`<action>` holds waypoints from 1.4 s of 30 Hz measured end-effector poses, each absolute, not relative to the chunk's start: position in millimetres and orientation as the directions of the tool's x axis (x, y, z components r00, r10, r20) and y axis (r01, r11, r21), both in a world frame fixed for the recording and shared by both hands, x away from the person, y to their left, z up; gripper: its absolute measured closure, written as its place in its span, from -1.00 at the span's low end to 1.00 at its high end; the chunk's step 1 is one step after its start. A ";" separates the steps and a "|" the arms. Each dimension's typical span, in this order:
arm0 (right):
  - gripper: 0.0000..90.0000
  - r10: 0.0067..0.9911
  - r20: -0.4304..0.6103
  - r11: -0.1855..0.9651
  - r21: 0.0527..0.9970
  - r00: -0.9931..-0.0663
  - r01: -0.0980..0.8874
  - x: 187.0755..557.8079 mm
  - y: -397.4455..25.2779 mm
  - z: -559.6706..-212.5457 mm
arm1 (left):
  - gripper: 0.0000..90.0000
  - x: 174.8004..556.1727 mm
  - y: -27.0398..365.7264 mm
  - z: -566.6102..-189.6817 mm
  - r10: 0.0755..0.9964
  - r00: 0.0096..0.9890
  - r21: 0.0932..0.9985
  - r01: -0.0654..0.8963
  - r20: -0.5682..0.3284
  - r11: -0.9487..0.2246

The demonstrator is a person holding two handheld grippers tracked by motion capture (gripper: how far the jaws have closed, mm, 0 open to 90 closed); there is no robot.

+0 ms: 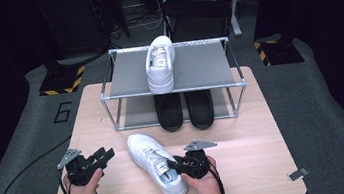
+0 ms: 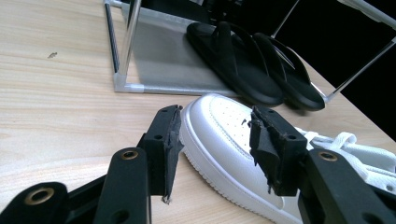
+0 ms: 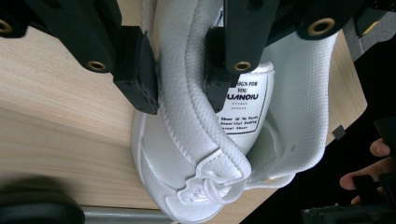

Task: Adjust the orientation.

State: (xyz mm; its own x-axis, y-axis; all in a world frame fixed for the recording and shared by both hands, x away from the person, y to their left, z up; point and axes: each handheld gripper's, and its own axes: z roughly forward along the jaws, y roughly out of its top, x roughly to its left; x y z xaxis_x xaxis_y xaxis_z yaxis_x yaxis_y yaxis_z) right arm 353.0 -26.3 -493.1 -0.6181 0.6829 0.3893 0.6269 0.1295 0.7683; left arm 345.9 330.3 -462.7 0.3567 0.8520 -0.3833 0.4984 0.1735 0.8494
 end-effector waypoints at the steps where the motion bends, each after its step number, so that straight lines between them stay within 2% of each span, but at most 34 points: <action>1: 0.49 0.682 0.388 0.132 0.769 -0.620 0.626 353.0 -26.3 -493.0 | 0.17 345.8 330.6 -462.5 0.851 0.357 0.848 0.501 -0.386 0.174; 16: 0.74 0.717 0.355 0.112 0.791 -0.600 0.601 347.9 -26.8 -492.0 | 0.17 345.9 332.5 -463.8 0.856 0.358 0.851 0.499 -0.372 0.161; 28: 0.79 0.720 0.369 0.072 0.804 -0.589 0.591 346.7 -29.4 -494.3 | 0.17 347.1 334.2 -461.8 0.855 0.345 0.849 0.494 -0.387 0.185; 32: 0.79 0.717 0.370 0.069 0.806 -0.591 0.588 345.6 -29.9 -494.5 | 0.17 346.5 336.2 -462.1 0.859 0.352 0.850 0.502 -0.371 0.161; 42: 0.80 0.731 0.343 0.059 0.830 -0.590 0.555 341.7 -31.8 -494.5 | 0.17 346.7 334.7 -461.5 0.856 0.346 0.848 0.499 -0.384 0.179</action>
